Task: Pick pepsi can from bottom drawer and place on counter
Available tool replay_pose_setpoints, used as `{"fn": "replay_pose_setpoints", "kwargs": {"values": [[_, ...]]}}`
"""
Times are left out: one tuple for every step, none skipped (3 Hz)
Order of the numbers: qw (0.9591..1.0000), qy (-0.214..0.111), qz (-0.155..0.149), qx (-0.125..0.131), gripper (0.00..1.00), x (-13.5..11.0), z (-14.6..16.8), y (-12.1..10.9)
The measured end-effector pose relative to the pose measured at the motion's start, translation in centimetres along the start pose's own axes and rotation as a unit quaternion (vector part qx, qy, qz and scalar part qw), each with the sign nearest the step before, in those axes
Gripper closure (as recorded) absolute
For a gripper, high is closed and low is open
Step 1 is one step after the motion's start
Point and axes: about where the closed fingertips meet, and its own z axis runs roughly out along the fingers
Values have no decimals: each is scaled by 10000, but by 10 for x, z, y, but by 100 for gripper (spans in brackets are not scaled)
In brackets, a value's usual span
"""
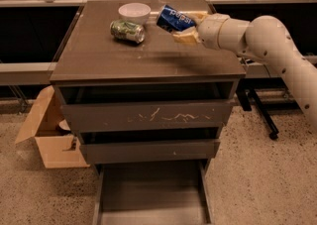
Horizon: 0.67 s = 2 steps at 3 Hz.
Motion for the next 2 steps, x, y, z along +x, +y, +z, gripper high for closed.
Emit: {"fn": "replay_pose_setpoints", "kwargs": {"values": [[9995, 134, 296, -27, 100, 19, 7, -8], [9981, 273, 551, -46, 97, 39, 12, -15]]}}
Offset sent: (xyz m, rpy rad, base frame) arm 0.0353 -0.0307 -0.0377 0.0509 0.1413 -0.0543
